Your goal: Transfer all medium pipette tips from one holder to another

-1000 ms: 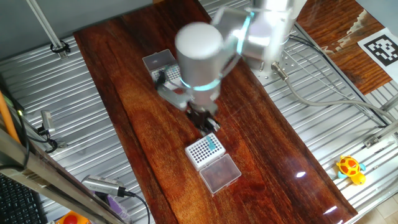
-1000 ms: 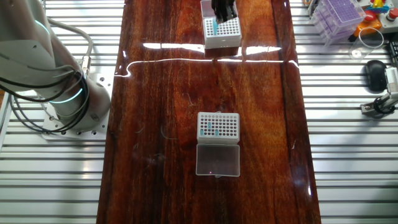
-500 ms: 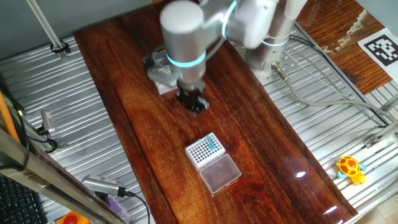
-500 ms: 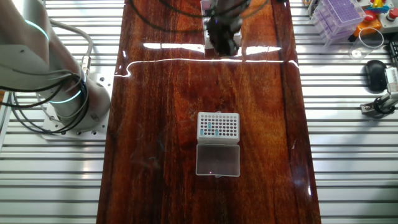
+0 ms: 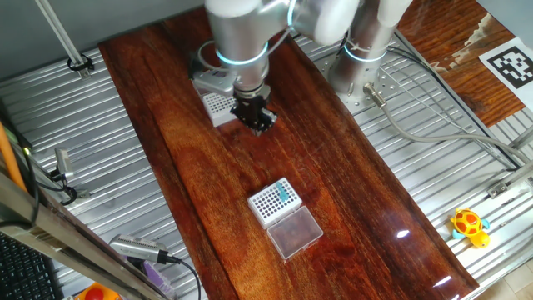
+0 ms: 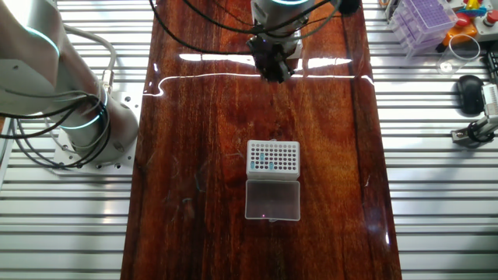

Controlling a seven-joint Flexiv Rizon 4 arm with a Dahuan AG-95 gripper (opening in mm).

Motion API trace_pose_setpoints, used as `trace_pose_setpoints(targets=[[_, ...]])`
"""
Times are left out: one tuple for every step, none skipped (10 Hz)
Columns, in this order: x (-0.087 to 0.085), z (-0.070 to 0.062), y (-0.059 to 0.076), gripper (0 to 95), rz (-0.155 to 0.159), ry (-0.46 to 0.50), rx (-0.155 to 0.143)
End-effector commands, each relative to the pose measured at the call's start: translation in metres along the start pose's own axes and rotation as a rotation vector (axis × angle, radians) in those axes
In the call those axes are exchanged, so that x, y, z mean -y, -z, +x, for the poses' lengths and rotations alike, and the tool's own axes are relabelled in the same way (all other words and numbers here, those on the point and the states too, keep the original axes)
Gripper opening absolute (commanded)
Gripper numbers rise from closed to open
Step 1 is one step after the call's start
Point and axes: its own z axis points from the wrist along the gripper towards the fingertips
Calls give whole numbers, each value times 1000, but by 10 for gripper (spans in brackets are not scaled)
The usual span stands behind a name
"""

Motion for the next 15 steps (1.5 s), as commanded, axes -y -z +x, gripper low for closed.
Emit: trace_pose_setpoints(targets=[[-2,3,2,0,-13,-218,43],[12,16,0,0,-10,-192,49],[37,34,-1,0,-8,-139,45],[57,50,-1,0,-2,-97,39],[84,78,-1,0,7,-40,35],[103,104,-3,0,15,4,33],[110,115,-4,0,20,19,30],[117,130,-4,0,31,35,25],[118,136,-2,190,36,25,20],[118,136,-2,190,30,13,22],[118,136,-2,190,26,-3,23],[118,136,-2,190,35,-55,11],[118,136,-2,190,40,-86,8],[118,136,-2,190,55,-111,3],[118,135,-2,190,63,-109,7]])
